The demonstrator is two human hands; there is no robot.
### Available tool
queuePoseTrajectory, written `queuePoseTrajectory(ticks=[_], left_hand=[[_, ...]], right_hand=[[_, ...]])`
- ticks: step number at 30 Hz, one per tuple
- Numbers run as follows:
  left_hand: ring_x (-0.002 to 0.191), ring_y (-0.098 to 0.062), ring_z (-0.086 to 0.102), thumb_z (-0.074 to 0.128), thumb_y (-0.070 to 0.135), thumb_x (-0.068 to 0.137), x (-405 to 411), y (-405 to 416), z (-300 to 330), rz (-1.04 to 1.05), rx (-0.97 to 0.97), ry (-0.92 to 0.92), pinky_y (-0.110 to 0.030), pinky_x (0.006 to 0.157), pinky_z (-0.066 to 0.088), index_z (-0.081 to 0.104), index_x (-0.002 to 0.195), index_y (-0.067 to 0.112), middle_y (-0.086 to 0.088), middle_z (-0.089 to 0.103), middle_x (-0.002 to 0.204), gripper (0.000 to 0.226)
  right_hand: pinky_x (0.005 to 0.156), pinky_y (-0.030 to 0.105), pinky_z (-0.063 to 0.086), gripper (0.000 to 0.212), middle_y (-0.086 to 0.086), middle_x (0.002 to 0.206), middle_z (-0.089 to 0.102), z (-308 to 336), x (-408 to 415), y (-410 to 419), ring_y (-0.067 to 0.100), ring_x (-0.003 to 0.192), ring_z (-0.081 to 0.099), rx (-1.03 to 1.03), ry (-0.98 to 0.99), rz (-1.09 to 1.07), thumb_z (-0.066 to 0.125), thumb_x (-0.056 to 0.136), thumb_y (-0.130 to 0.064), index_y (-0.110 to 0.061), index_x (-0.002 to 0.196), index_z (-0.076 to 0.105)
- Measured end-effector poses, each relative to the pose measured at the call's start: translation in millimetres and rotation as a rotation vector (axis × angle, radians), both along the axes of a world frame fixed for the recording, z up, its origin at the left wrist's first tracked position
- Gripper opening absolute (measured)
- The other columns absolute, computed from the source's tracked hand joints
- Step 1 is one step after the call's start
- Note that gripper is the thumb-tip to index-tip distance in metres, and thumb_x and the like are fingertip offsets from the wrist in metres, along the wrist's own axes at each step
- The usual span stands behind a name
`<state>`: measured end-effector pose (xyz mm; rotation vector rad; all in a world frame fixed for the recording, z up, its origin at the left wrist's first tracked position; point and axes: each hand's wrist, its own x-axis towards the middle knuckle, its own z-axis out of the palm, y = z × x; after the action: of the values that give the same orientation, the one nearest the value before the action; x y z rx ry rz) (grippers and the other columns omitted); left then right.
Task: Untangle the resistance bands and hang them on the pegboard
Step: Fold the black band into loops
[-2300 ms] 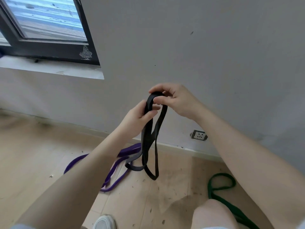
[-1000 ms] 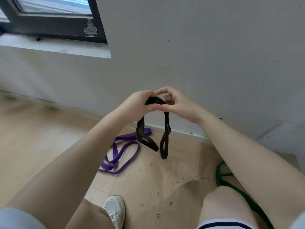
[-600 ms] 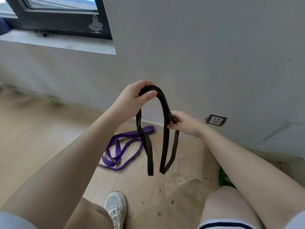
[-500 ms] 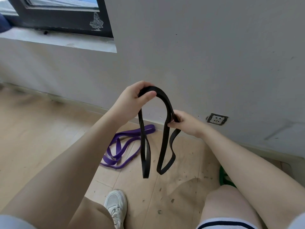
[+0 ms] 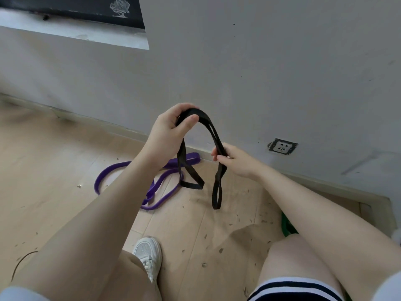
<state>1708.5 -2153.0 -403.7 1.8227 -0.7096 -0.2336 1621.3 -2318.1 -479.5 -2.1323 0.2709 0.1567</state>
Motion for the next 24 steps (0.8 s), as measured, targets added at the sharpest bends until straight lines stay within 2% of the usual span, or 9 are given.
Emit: queuePoseTrajectory(ticks=[4, 8, 13, 18, 22, 24], left_hand=[[0.096, -0.007, 0.059, 0.051, 0.02, 0.095, 1, 6, -11, 0.027, 0.037, 0.034, -0.025, 0.092, 0.047, 0.054, 0.114, 0.025, 0.013, 0.06, 0.097, 0.021], [0.085, -0.007, 0.057, 0.045, 0.022, 0.097, 7, 14, -19, -0.016, 0.148, 0.131, -0.022, 0.085, 0.049, 0.047, 0.131, 0.021, 0.009, 0.057, 0.089, 0.035], [0.076, -0.011, 0.054, 0.045, 0.022, 0.096, 10, 20, -32, -0.071, 0.414, 0.173, -0.026, 0.073, 0.048, 0.049, 0.128, 0.018, 0.006, 0.054, 0.08, 0.032], [0.081, -0.019, 0.056, 0.046, 0.023, 0.096, 12, 25, -30, -0.091, 0.316, 0.219, -0.034, 0.084, 0.051, 0.054, 0.11, 0.02, -0.001, 0.057, 0.08, 0.016], [0.085, -0.02, 0.06, 0.047, 0.02, 0.096, 12, 25, -26, -0.086, 0.2, 0.216, -0.035, 0.09, 0.052, 0.055, 0.112, 0.019, -0.002, 0.058, 0.083, 0.018], [0.09, -0.014, 0.061, 0.047, 0.019, 0.096, 12, 24, -23, -0.063, 0.156, 0.161, -0.03, 0.09, 0.051, 0.054, 0.114, 0.022, 0.004, 0.06, 0.088, 0.02]], right_hand=[[0.083, 0.027, 0.042, 0.008, -0.01, 0.094, 0.054, 1, 2, -2, 0.012, 0.096, 0.054, -0.039, 0.001, 0.016, 0.047, 0.097, -0.027, -0.023, 0.105, 0.048], [0.091, 0.036, 0.047, 0.005, -0.004, 0.095, 0.057, 5, 8, -9, 0.019, 0.098, 0.058, 0.018, -0.104, -0.076, 0.047, 0.097, -0.025, -0.026, 0.102, 0.047], [0.089, 0.033, 0.046, 0.014, -0.002, 0.098, 0.057, 4, 12, -14, 0.019, 0.097, 0.056, -0.135, -0.036, -0.056, 0.048, 0.097, -0.025, -0.022, 0.11, 0.046], [0.088, 0.037, 0.05, 0.013, 0.005, 0.103, 0.06, 1, 9, -19, 0.022, 0.096, 0.061, -0.017, -0.056, -0.211, 0.053, 0.094, -0.021, -0.024, 0.106, 0.047], [0.073, 0.018, 0.042, 0.012, 0.0, 0.106, 0.058, 4, 11, -18, 0.017, 0.098, 0.057, -0.02, -0.072, -0.239, 0.052, 0.095, -0.021, -0.023, 0.107, 0.051], [0.07, 0.012, 0.037, 0.014, -0.003, 0.104, 0.058, 8, 12, -18, 0.013, 0.097, 0.055, -0.002, -0.1, -0.28, 0.054, 0.094, -0.02, -0.021, 0.108, 0.053]])
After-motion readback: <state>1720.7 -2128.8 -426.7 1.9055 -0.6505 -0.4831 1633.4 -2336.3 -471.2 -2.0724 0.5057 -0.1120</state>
